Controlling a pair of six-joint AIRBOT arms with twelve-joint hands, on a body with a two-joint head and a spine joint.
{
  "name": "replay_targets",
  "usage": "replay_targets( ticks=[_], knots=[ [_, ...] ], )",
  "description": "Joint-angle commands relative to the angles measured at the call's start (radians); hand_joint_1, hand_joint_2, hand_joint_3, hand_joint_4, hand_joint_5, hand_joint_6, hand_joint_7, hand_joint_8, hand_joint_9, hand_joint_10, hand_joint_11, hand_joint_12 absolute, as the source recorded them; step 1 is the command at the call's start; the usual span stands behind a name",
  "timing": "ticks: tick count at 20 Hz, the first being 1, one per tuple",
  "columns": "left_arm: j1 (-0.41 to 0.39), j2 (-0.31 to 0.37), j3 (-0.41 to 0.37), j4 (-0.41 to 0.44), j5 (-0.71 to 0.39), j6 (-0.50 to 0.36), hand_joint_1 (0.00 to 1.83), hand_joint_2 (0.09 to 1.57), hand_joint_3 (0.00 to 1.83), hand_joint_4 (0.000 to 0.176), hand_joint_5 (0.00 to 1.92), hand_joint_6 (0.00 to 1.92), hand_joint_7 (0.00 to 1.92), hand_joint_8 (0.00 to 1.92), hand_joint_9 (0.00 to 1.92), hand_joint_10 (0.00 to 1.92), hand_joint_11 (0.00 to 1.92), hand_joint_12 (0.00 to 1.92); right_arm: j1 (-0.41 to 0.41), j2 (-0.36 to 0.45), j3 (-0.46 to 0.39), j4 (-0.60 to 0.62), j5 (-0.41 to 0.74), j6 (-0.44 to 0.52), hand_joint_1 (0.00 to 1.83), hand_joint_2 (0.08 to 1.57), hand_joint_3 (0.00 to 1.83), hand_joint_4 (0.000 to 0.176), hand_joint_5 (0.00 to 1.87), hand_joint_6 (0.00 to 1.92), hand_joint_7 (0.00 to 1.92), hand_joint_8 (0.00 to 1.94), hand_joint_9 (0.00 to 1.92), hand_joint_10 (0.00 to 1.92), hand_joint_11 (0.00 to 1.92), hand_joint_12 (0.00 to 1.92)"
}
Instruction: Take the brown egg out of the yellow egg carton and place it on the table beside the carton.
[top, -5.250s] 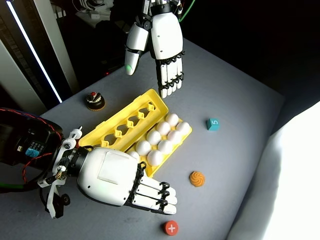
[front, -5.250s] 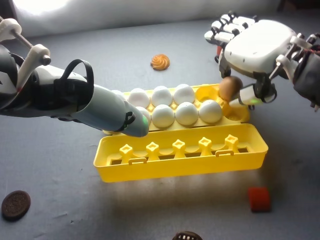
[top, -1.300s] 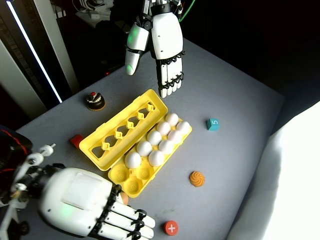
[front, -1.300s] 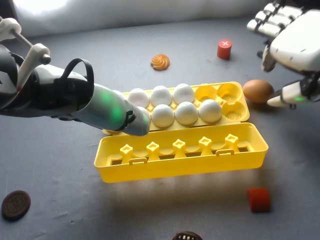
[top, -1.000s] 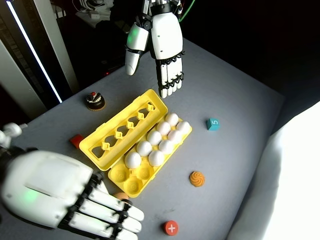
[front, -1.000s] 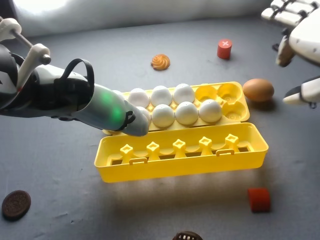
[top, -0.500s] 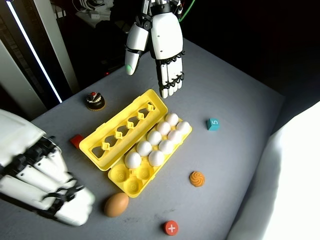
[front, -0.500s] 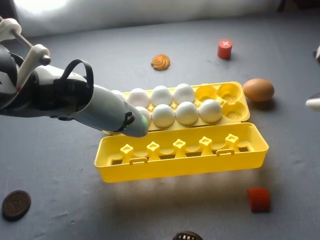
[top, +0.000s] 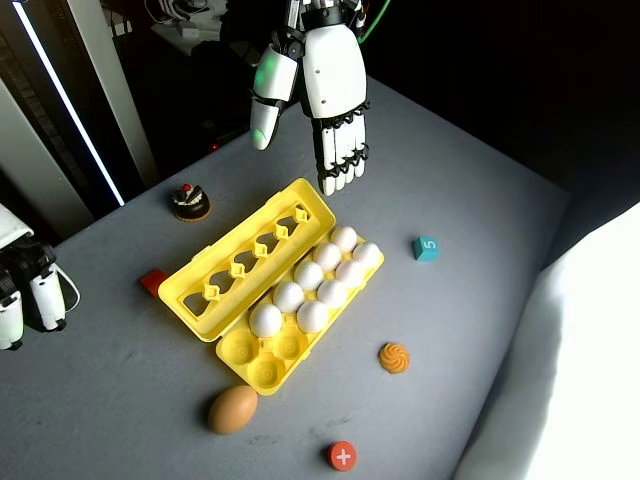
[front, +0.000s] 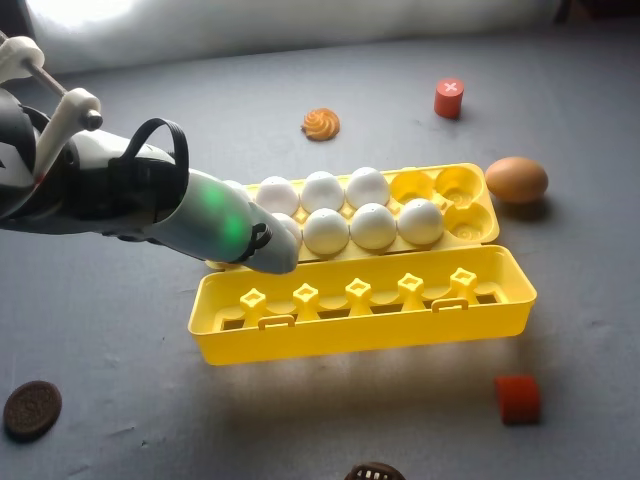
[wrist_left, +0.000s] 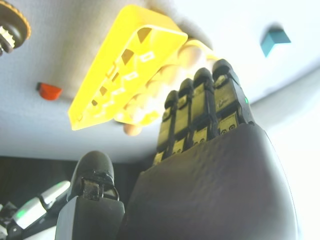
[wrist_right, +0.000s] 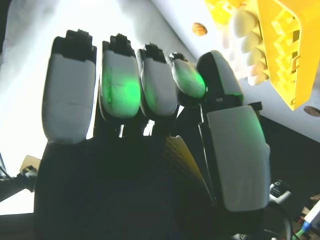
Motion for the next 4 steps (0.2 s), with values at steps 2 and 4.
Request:
replay_targets(
  ticks=[2, 4],
  knots=[
    [-0.01, 0.002, 0.002, 0.034, -0.041, -0.001, 0.0, 1.21, 0.0, 0.0, 0.08, 0.0, 0.08, 0.01, 0.06, 0.01, 0.01, 0.02, 0.008, 0.009, -0.004, -0.066, 0.079, -0.009, 1.2, 1.31, 0.0, 0.146, 1.3, 1.92, 1.43, 1.94, 1.48, 1.92, 1.66, 1.92],
    [-0.01, 0.002, 0.002, 0.034, -0.041, -0.001, 0.0, 1.21, 0.0, 0.0, 0.11, 0.01, 0.09, 0.01, 0.07, 0.01, 0.01, 0.02, 0.009, 0.009, -0.006, -0.065, 0.076, -0.024, 1.18, 1.31, 0.0, 0.159, 1.29, 1.92, 1.41, 1.94, 1.45, 1.92, 1.63, 1.92]
  ],
)
